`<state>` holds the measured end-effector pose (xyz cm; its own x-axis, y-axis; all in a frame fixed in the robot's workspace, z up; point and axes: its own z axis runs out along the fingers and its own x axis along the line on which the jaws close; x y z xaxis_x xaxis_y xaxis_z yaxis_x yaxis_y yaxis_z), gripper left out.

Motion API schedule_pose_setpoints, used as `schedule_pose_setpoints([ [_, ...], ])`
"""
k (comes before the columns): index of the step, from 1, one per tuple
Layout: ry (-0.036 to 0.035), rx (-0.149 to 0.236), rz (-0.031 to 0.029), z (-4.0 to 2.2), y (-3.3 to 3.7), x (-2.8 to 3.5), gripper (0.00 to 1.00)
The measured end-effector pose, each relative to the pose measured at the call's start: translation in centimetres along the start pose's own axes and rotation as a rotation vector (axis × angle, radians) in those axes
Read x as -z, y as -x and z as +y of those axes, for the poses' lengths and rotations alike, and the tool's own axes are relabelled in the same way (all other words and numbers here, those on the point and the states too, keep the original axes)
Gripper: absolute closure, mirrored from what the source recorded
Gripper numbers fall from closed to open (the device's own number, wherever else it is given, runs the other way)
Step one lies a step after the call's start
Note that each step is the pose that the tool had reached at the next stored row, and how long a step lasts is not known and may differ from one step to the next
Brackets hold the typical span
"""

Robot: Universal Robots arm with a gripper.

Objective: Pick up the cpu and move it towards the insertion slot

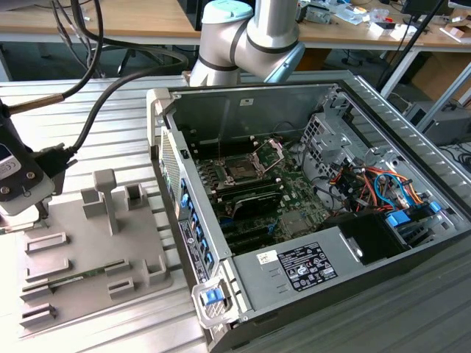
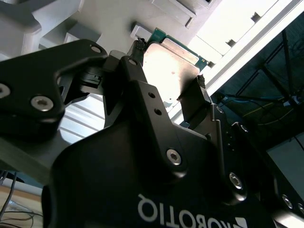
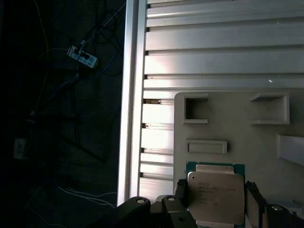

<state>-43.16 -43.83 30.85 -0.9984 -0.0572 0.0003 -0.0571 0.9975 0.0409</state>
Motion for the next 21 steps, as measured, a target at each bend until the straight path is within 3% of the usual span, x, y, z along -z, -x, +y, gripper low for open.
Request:
schedule_pose_setpoints([
  [21,0.0002,0.000,-0.0001,0.03,0.01,0.58,0.45],
])
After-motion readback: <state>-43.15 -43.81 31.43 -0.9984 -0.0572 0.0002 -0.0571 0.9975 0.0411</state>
